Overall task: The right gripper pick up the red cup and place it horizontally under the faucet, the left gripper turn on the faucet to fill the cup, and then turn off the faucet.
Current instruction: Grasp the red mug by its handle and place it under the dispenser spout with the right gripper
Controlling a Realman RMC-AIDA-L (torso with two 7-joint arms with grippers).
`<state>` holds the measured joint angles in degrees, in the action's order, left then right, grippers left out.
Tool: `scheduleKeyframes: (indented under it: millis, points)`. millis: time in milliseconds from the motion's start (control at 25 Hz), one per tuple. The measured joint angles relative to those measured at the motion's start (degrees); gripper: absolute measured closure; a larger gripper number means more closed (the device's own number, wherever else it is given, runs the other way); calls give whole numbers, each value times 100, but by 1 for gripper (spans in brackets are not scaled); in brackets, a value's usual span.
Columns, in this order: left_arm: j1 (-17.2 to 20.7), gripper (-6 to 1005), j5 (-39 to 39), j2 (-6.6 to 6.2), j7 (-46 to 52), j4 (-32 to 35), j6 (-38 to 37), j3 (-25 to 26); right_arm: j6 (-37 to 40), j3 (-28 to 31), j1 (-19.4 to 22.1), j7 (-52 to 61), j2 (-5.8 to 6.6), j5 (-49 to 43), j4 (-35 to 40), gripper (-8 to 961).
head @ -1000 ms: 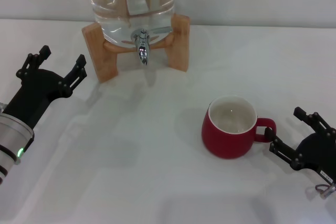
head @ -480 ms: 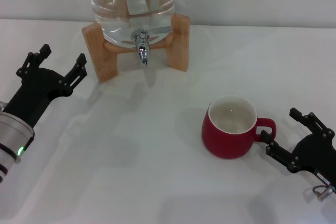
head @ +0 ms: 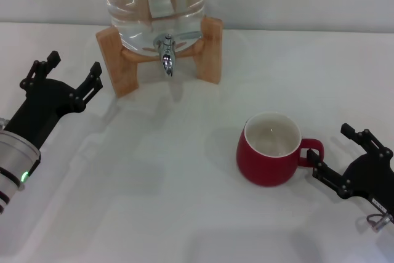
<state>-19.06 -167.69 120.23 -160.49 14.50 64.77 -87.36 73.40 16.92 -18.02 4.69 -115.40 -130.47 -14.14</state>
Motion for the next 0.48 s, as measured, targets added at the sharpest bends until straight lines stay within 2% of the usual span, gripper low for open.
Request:
scheduleKeyframes:
  millis: [480]
  points:
    - [-6,124,0,0,0,0,-5,0,-20,-19,-51,13,-7,-19,-65,129]
